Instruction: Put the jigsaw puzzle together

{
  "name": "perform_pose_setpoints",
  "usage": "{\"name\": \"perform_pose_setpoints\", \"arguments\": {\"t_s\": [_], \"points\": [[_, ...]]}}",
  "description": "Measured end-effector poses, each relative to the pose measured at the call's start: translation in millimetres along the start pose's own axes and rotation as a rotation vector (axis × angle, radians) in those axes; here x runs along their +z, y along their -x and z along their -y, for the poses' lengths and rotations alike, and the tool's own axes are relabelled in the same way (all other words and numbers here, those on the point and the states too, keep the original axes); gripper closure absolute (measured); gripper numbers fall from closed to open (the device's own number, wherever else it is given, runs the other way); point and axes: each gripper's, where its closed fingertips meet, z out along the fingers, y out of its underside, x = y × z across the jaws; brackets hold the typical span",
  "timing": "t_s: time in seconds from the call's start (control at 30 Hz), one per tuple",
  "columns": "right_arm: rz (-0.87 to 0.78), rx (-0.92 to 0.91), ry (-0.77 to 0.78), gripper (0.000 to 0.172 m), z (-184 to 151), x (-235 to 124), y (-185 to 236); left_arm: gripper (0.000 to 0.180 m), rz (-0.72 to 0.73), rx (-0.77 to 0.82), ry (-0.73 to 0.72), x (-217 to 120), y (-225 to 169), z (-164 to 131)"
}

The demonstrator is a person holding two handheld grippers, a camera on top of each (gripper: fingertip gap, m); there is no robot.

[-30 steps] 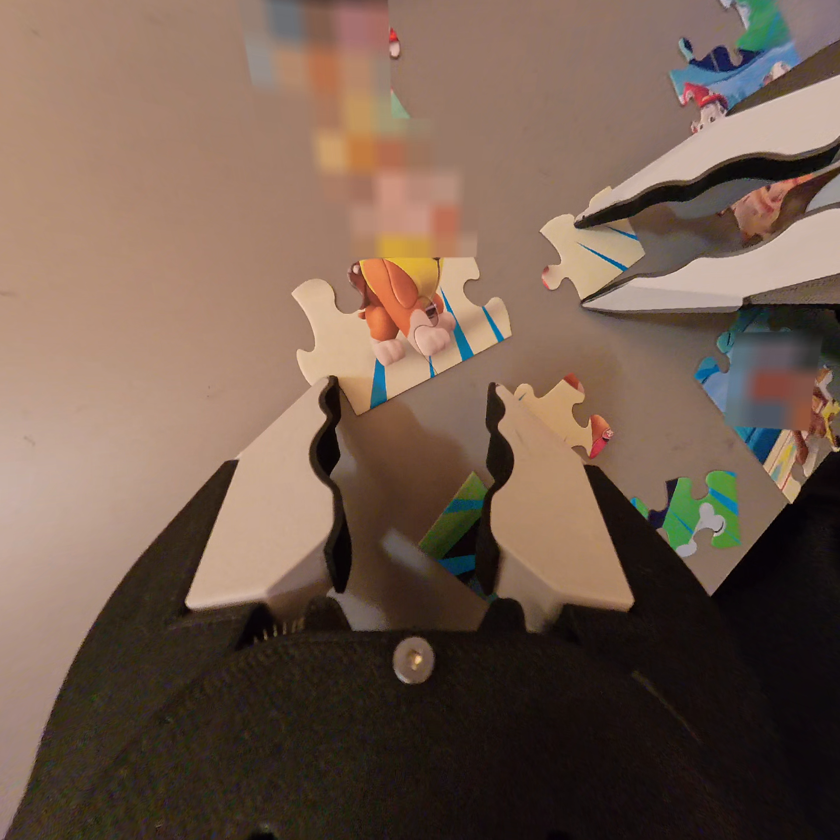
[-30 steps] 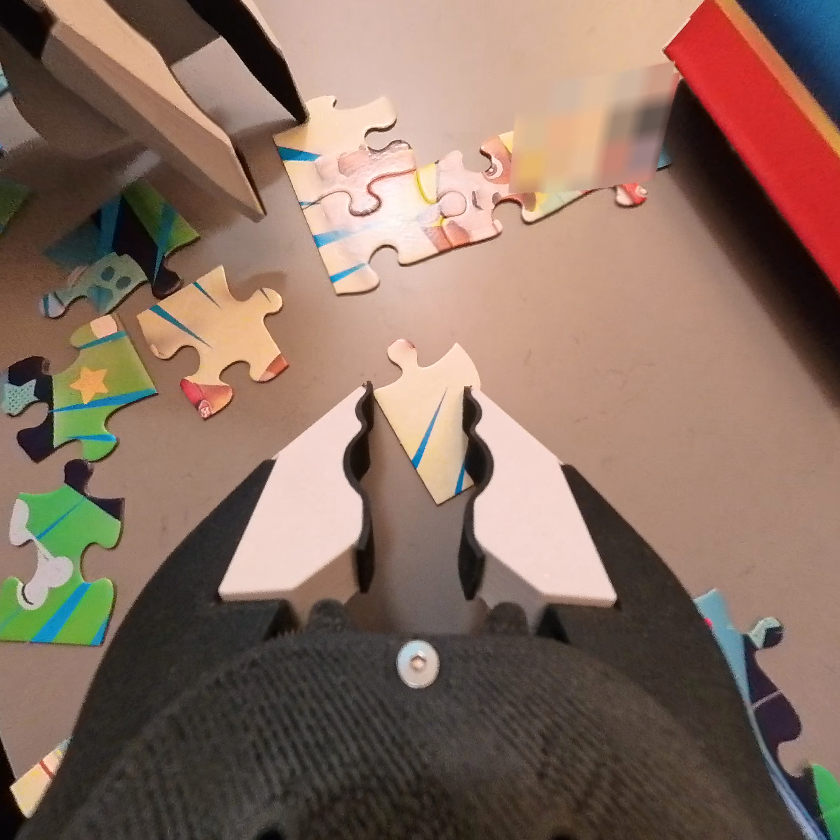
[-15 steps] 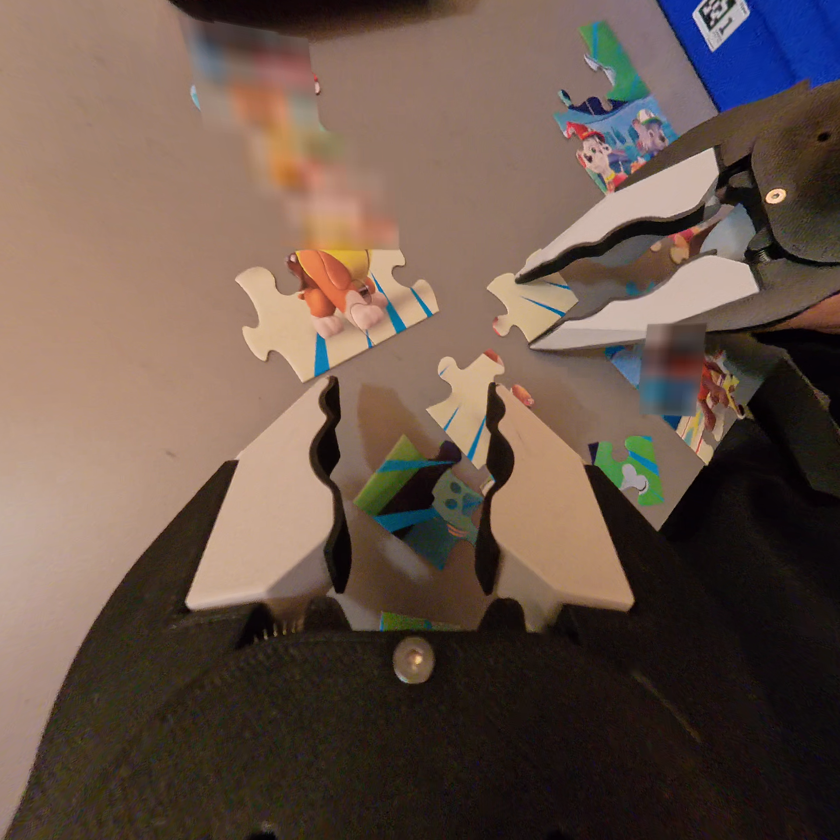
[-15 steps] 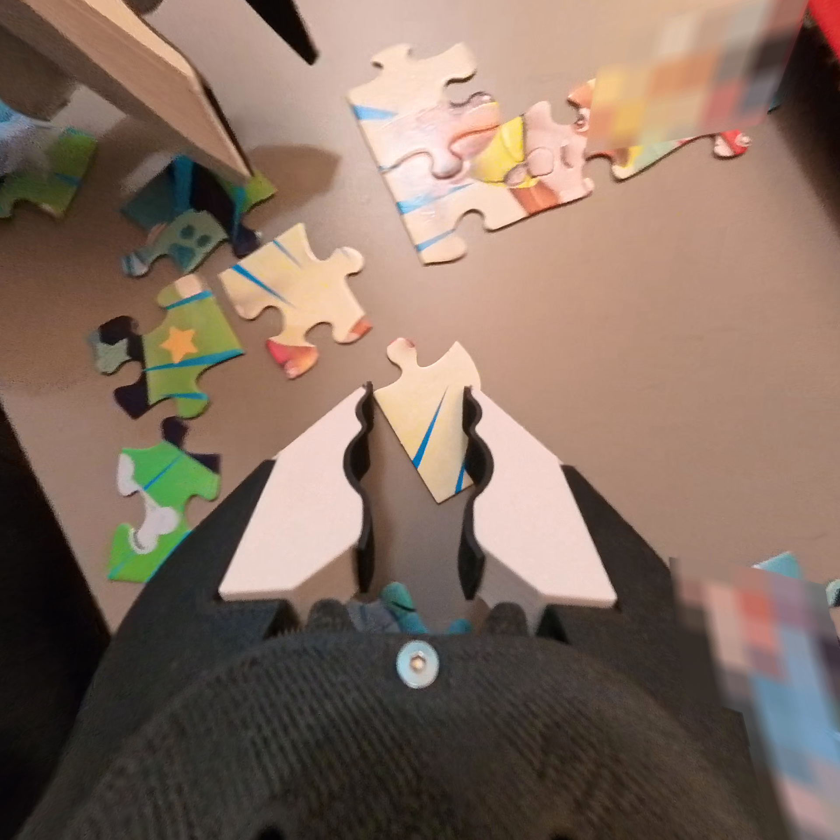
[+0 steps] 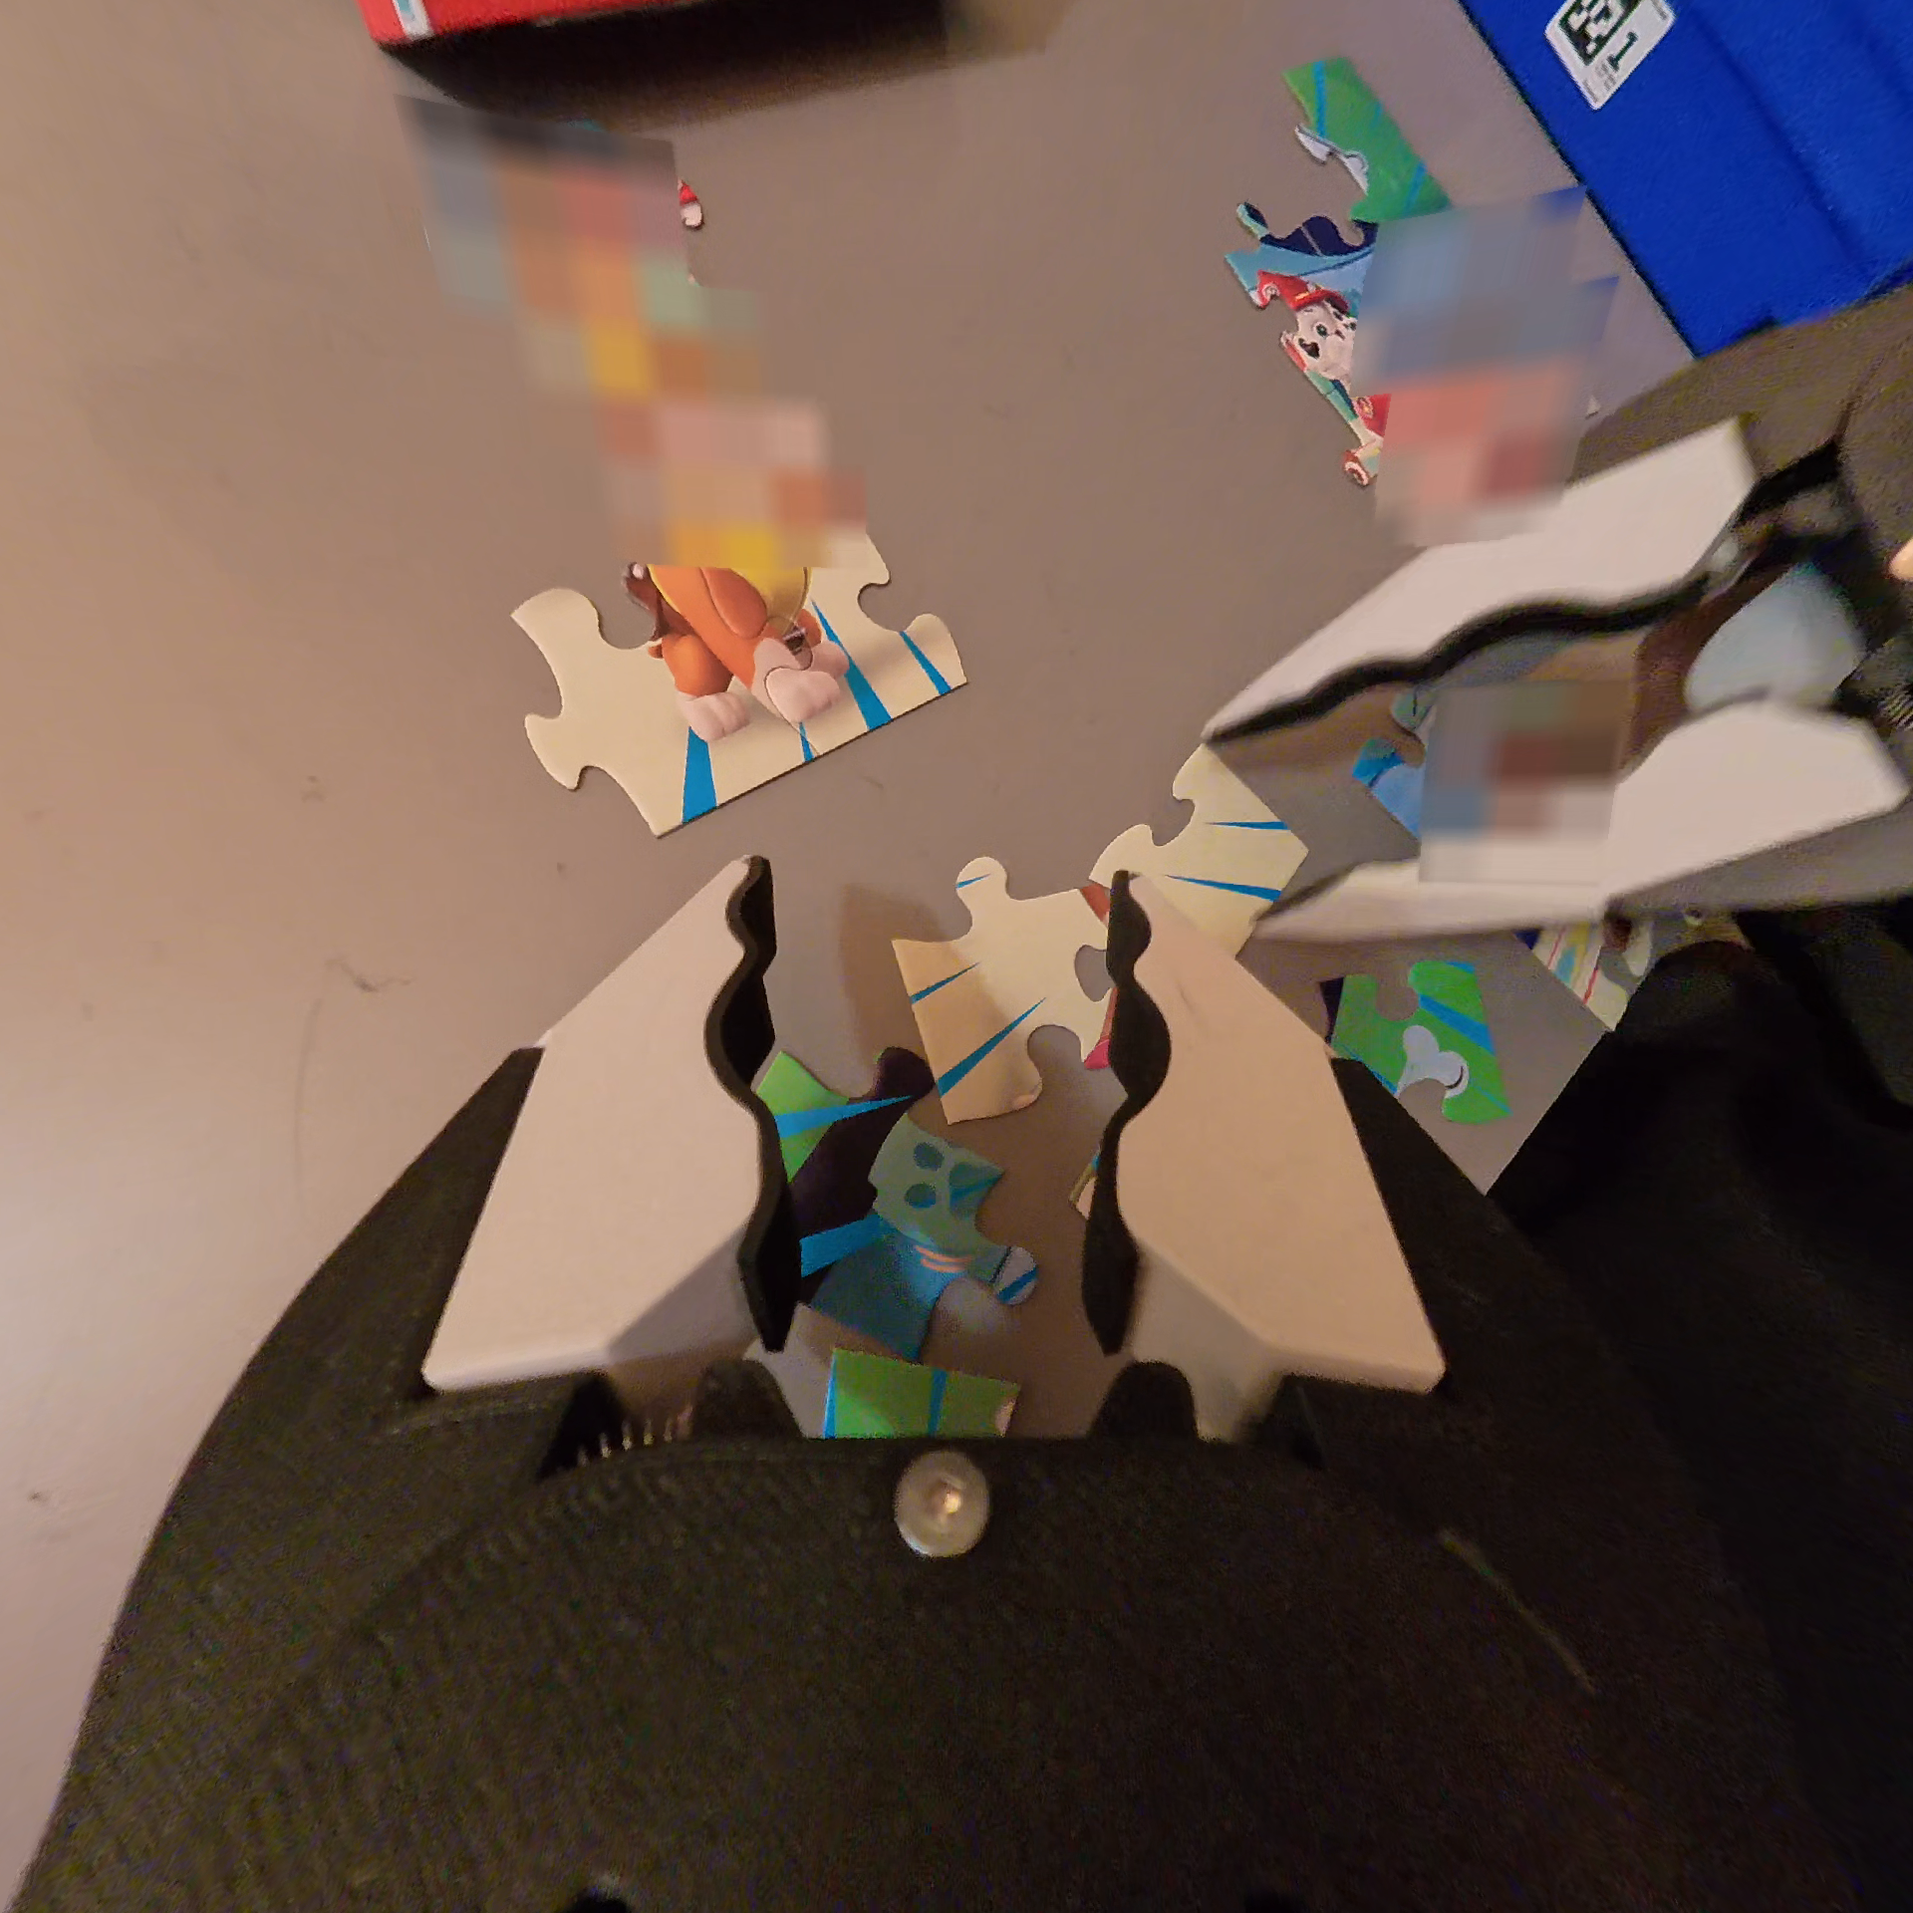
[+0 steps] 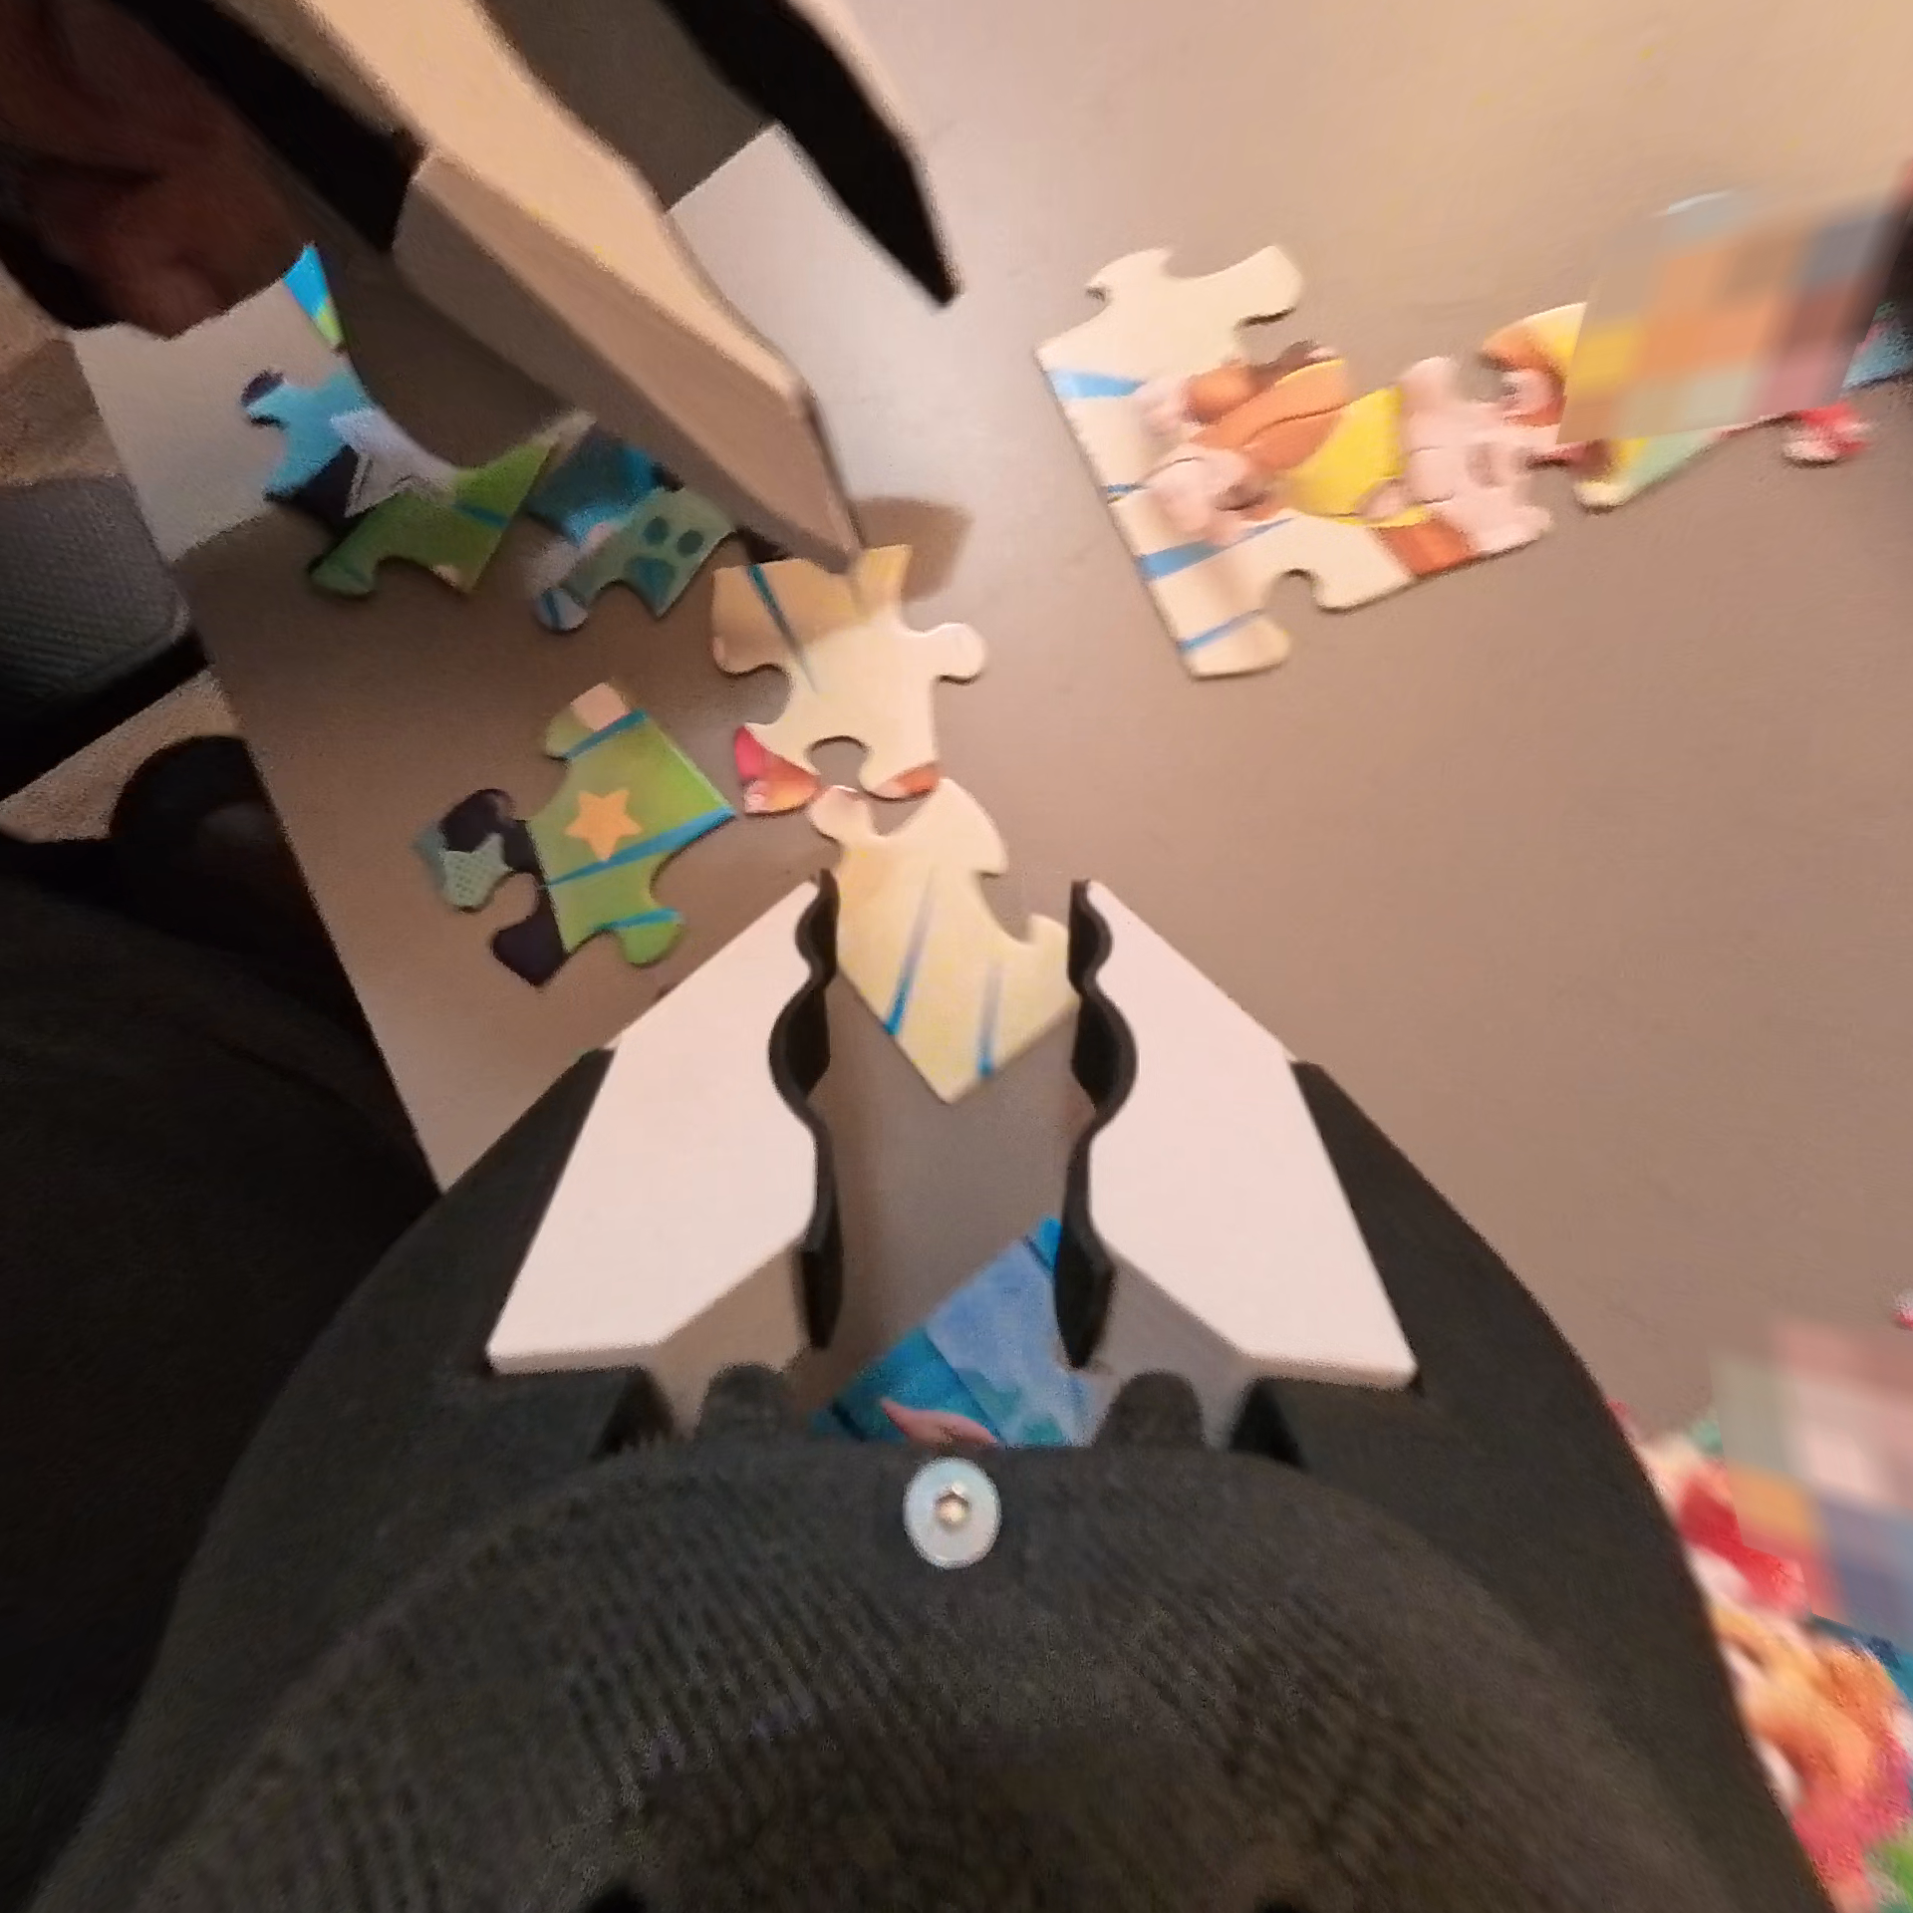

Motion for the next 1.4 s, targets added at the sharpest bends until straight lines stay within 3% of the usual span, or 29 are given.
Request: {"name": "perform_pose_setpoints", "arguments": {"t_s": [0.17, 0.3, 0.4, 0.53, 0.67, 0.83, 1.17, 1.4], "points": [[-0.277, 0.151, -0.053, 0.130, -34, -72, -86, 0.117, 0.034, 0.077, 0.013, 6, 1, 5], [-0.237, 0.301, -0.046, 0.127, -74, -100, -91, 0.117, 0.077, 0.151, 0.016, 18, 14, 22], [-0.176, 0.255, 0.021, 0.120, -91, -95, -55, 0.116, 0.107, 0.179, 0.031, 31, 30, 36], [-0.246, 0.071, 0.169, 0.112, -120, -83, -33, 0.116, 0.122, 0.174, 0.041, 49, 51, 48], [-0.183, 0.208, 0.090, 0.109, -123, -88, -28, 0.116, 0.085, 0.127, 0.075, 60, 60, 47], [-0.014, 0.402, -0.012, 0.106, -121, -85, -15, 0.119, 0.025, 0.114, 0.115, 68, 45, 37], [-0.174, 0.235, 0.020, 0.115, -119, -71, -13, 0.121, -0.017, 0.195, 0.151, 86, -8, 29], [-0.148, 0.292, -0.027, 0.117, -118, -73, -15, 0.123, -0.076, 0.270, 0.178, 98, -44, 25]]}}
